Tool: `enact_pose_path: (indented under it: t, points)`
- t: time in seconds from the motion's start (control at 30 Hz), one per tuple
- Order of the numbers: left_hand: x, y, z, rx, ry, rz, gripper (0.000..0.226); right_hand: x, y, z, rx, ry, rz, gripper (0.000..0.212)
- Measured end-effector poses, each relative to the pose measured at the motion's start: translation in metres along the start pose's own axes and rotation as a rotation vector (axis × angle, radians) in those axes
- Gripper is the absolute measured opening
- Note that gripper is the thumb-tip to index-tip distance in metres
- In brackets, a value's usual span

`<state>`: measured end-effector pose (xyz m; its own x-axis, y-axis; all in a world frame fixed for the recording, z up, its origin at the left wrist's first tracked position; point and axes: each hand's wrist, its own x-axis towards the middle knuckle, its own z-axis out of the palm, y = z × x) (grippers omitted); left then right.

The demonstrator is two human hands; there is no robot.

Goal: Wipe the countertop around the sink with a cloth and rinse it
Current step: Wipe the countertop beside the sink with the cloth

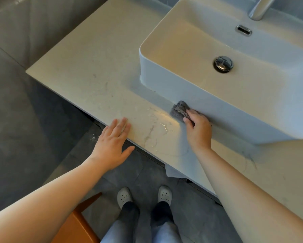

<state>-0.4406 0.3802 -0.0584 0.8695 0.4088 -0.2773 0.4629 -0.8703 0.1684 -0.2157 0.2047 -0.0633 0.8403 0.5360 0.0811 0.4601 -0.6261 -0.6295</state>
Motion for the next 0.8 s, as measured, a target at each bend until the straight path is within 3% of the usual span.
enact_pose_path:
  t: [0.57, 0.7, 0.8]
  points:
    - [0.004, -0.02, -0.015, -0.02, 0.002, 0.115, 0.077, -0.086, -0.046, 0.031, -0.004, -0.032, -0.079, 0.032]
    - [0.011, -0.03, -0.022, -0.056, 0.032, 0.09, 0.072, -0.108, -0.056, 0.03, 0.037, -0.106, -0.061, 0.032]
    - [0.021, -0.045, -0.026, -0.058, 0.017, 0.021, 0.069, -0.117, -0.064, 0.02, 0.153, -0.256, 0.021, 0.03]
